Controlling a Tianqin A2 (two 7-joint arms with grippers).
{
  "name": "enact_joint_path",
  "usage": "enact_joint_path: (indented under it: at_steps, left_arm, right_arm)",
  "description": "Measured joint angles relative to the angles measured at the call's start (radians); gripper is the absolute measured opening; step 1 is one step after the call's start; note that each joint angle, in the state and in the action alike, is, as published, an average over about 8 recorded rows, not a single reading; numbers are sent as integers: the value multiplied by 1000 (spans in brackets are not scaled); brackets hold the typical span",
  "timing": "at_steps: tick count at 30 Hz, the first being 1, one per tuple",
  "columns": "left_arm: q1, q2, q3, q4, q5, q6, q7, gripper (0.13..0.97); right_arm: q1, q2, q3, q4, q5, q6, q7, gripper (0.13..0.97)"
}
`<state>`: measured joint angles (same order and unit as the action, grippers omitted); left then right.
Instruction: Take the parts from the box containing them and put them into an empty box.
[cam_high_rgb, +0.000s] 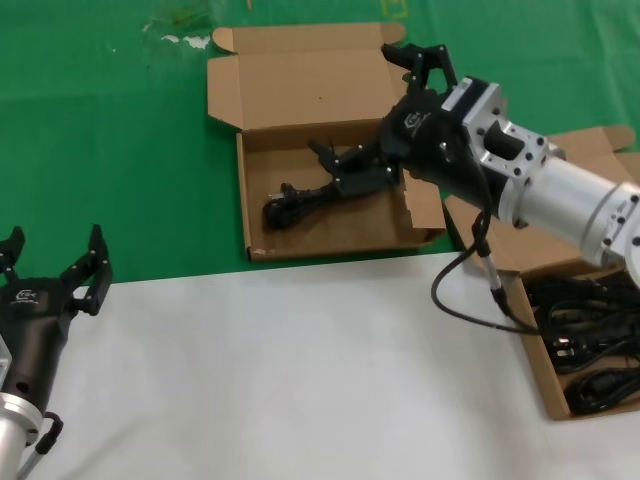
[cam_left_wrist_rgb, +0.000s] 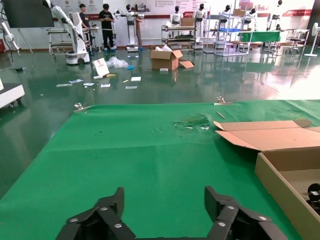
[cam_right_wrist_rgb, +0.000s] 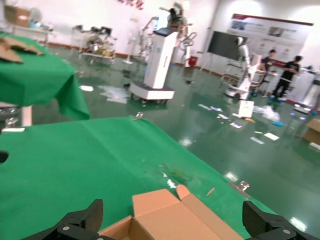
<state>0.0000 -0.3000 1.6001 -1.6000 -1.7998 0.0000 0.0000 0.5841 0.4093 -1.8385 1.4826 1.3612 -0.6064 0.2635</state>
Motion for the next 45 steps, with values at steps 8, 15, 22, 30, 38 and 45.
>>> enact_joint_path:
  at_steps: [8,15,22,30,38,45]
  left_arm:
    - [0,0,0,0,0,0,0,631]
    - [0,0,0,0,0,0,0,776]
    - [0,0,0,0,0,0,0,838]
    - [0,0,0,0,0,0,0,924]
    - [0,0,0,0,0,0,0,962]
    - [0,0,0,0,0,0,0,966]
  right_arm:
    - [-94,-18,38,19,71,98,-42,966]
    - [-177,-33,72,36,133,184,-80,966]
    - [-259,-49,106,52,195,269,-117,966]
    - [-353,-66,144,71,266,367,-160,966]
    - [-447,-84,182,90,336,464,-202,966]
    - [-526,-98,215,106,395,546,-237,966]
